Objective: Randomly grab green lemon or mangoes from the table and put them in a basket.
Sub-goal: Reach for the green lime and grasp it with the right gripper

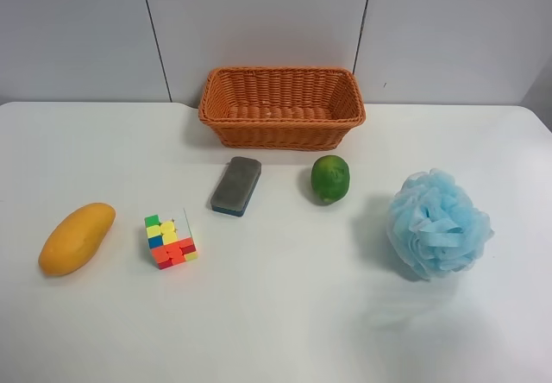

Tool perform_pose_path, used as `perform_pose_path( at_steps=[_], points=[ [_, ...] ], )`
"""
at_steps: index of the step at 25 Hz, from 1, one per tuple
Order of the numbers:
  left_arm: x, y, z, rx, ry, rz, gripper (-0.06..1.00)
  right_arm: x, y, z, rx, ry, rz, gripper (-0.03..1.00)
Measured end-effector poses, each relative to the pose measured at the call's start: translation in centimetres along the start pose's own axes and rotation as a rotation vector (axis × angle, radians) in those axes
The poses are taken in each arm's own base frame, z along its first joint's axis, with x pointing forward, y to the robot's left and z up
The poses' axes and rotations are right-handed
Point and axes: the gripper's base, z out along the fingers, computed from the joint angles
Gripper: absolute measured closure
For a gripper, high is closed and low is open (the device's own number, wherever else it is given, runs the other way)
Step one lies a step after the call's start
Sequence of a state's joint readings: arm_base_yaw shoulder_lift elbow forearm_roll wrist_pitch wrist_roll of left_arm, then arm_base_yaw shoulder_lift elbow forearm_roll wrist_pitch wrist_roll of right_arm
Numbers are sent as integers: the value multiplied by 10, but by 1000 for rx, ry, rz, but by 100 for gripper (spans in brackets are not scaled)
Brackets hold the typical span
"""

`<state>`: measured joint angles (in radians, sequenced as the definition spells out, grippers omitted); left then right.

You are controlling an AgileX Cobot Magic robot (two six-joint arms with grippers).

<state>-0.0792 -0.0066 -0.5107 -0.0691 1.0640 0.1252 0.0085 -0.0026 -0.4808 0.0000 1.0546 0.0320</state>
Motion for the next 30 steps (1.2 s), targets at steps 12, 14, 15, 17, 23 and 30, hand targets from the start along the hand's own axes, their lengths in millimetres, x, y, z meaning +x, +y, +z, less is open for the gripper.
perform_pose_path(
  at_steps=[12, 14, 15, 17, 23, 30],
  points=[
    [0, 0, 0, 0, 0, 0, -5, -92, 4, 13, -19, 185, -80, -2],
    [0, 0, 0, 0, 0, 0, -5, -109, 7, 28, -41, 223, -96, -2],
    [0, 0, 0, 0, 0, 0, -5, -117, 10, 41, -57, 255, -108, -2],
    [0, 0, 0, 0, 0, 0, -5, -129, 16, 58, -89, 294, -129, -2],
    [0, 0, 0, 0, 0, 0, -5, -154, 47, 127, -130, 438, -210, -2],
    [0, 0, 0, 0, 0, 0, -5, -147, 81, 203, -150, 603, -177, -2]
  ],
)
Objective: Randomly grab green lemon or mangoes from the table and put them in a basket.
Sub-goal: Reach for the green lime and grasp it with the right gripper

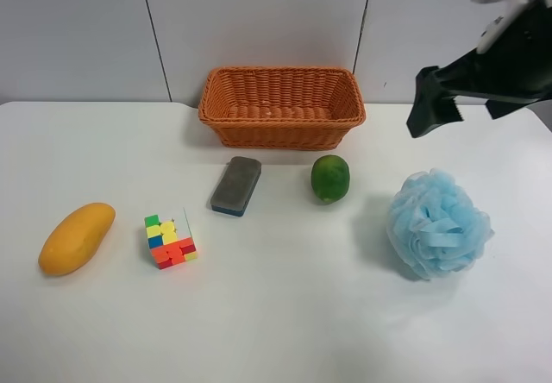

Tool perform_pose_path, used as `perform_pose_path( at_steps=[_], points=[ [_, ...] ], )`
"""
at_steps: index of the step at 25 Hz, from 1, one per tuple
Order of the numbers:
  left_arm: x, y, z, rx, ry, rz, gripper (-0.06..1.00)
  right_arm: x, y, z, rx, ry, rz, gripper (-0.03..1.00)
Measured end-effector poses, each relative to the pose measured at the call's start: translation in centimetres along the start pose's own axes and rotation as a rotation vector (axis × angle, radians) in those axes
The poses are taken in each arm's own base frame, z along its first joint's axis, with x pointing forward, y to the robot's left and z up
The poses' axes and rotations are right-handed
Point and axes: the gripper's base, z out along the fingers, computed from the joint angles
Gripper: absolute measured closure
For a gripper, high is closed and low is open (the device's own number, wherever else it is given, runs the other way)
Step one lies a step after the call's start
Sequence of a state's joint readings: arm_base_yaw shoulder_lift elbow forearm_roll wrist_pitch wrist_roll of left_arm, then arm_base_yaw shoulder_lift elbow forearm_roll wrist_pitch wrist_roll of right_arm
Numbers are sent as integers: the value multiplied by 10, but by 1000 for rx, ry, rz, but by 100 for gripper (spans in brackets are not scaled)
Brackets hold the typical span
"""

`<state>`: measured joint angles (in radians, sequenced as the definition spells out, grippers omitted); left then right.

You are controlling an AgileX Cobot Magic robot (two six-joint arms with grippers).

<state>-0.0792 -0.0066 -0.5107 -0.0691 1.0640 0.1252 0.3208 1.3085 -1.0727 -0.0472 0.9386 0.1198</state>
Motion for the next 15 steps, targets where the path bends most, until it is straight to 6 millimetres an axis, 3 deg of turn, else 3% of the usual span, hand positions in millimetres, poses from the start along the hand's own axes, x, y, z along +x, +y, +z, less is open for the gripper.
perform_pose_path(
  at_steps=[15],
  points=[
    [0, 0, 0, 0, 0, 0, -5, -16, 41, 120, -14, 77, 71, -2]
  ],
)
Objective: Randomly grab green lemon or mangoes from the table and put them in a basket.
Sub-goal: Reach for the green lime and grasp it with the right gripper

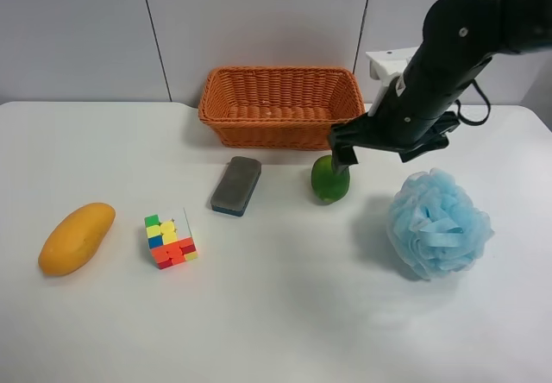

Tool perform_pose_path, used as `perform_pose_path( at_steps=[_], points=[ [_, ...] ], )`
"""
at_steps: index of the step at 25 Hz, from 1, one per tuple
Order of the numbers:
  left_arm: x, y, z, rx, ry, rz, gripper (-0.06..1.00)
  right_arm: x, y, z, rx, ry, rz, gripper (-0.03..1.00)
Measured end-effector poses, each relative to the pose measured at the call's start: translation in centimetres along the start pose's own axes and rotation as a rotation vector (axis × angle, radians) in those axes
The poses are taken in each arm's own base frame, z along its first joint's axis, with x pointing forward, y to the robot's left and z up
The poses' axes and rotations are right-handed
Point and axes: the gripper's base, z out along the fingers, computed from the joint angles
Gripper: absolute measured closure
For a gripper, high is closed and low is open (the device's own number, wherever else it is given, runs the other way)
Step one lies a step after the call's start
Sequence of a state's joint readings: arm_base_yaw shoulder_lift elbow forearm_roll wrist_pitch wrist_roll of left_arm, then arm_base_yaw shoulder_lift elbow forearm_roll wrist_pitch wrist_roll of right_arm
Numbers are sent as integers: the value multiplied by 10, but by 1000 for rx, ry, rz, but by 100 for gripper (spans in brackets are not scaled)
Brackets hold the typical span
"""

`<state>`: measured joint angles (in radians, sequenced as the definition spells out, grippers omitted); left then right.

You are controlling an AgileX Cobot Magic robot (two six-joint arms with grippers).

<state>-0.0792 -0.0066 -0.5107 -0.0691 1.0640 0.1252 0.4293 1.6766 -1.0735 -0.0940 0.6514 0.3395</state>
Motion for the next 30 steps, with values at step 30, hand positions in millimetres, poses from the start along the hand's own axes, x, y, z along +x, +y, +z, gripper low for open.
perform_pose_path(
  at_steps=[30],
  points=[
    [0, 0, 0, 0, 0, 0, -5, -8, 14, 91, -34, -30, 34, 4]
  ],
)
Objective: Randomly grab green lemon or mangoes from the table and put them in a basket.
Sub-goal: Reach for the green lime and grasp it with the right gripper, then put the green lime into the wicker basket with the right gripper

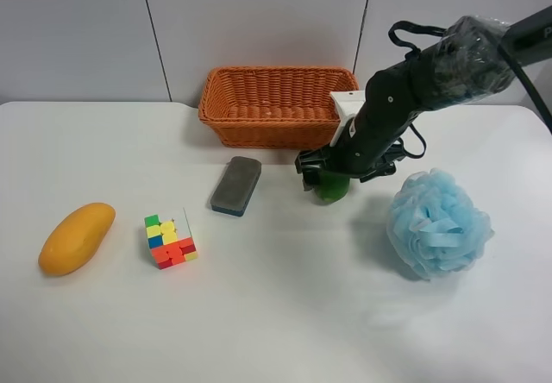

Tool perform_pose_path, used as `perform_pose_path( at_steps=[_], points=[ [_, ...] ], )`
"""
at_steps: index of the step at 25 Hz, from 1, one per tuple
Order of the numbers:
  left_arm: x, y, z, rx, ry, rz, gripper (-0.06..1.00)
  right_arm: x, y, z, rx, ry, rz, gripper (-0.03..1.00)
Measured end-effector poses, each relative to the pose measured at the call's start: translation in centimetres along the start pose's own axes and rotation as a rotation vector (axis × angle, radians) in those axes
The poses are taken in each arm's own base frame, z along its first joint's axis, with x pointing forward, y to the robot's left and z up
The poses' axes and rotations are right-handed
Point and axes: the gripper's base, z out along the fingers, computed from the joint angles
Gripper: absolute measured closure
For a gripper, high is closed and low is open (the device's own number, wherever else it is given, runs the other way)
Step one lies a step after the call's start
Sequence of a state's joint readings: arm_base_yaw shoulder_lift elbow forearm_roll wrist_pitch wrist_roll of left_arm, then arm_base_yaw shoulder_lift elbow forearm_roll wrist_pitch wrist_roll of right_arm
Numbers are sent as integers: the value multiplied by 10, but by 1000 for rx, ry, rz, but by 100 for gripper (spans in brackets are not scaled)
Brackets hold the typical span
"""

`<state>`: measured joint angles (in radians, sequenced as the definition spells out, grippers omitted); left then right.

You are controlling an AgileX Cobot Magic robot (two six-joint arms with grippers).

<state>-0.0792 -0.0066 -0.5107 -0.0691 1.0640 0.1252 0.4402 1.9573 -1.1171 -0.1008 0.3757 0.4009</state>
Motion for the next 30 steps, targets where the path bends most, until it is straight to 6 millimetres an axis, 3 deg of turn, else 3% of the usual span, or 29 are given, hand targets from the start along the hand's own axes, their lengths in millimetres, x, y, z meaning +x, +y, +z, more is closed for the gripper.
perform_pose_path(
  at_steps=[4, 17, 23, 30],
  points=[
    [0, 0, 0, 0, 0, 0, -5, 0, 0, 0, 0, 0, -1, 32],
    [0, 0, 0, 0, 1, 0, -5, -1, 0, -3, 0, -3, -2, 32],
    [0, 0, 0, 0, 1, 0, -5, -11, 4, -34, -1, -24, -3, 32],
    [0, 0, 0, 0, 1, 0, -5, -8, 15, -69, -7, -18, -34, 32]
  ],
)
